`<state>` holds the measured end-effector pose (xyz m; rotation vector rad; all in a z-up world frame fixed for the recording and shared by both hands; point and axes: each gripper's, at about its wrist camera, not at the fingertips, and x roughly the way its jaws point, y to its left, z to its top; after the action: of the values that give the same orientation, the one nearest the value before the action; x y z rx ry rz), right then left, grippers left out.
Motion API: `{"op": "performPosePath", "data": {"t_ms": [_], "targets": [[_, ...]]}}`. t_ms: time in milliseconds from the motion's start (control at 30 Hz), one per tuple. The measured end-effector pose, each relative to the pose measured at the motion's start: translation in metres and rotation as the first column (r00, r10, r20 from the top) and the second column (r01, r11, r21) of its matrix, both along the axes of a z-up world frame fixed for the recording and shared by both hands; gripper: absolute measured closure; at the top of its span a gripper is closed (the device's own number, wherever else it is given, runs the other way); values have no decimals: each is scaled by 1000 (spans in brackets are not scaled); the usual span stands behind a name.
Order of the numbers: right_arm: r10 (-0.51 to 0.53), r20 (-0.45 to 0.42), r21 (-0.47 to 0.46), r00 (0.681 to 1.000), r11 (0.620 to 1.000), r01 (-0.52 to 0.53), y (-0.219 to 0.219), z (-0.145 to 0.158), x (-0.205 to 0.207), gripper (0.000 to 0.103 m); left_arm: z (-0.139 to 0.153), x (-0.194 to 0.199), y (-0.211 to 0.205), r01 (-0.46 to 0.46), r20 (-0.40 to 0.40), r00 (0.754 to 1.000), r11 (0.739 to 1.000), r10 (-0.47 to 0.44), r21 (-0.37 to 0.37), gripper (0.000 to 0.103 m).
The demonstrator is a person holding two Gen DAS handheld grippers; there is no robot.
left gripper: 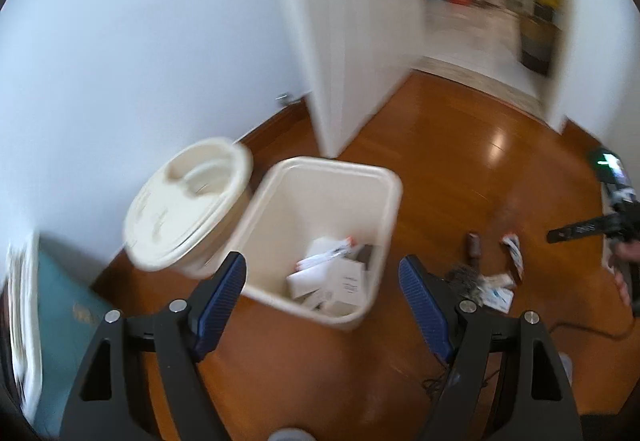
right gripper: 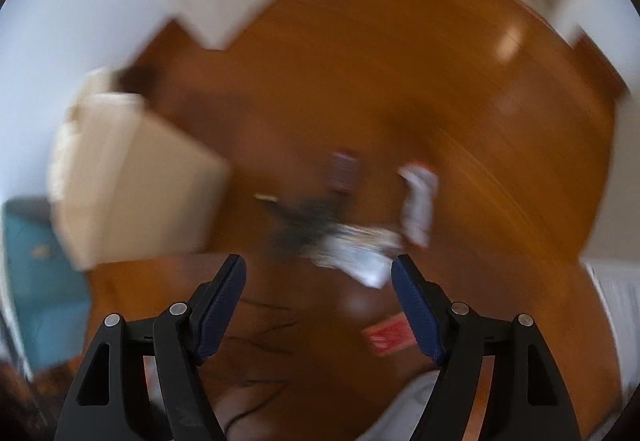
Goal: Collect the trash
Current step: 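Grasp and lift another orange-and-white wrapper with the right tool while the left tool approaches the red box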
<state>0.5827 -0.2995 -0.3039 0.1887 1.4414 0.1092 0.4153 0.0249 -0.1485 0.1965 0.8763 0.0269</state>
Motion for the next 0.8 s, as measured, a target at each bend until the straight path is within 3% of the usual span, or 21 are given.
{"op": "performPosePath", "data": {"t_ms": [100,233,367,633,667,700,733,767,800], "targets": [[-107,-76,0,991,994,107,-48,-60,-6,25,-26,13,-45,115,-43,993,993,-114,22,24],[-166,-100,-8,981,986,166,-78,-115,-2,25,-78,31,-89,182,-119,977,982,-175,45,24],[-117,-60,-23,991,993,116,-76,-148,24,25,-119,44,-112,161,-174,972,987,-158,4,24],[-18,-124,-119,992,993,3,-69,-227,55,28,-200,60,-140,163,-293,943,987,-156,1,24],[-6,-131,-114,991,993,-9,-69,-233,54,32,-204,63,-140,164,-298,942,986,-156,2,24],[6,-143,-94,990,995,-19,-69,-239,52,53,-210,66,-143,166,-303,940,986,-158,1,24],[10,-161,-54,987,998,-18,-71,-245,49,68,-213,70,-145,170,-306,938,985,-162,-1,24],[3,-163,-22,987,1000,-7,-74,-246,44,71,-217,72,-149,177,-309,936,984,-168,1,24],[-1,-148,12,989,1000,3,-78,-244,39,89,-222,74,-153,184,-312,934,983,-173,4,24]]}}
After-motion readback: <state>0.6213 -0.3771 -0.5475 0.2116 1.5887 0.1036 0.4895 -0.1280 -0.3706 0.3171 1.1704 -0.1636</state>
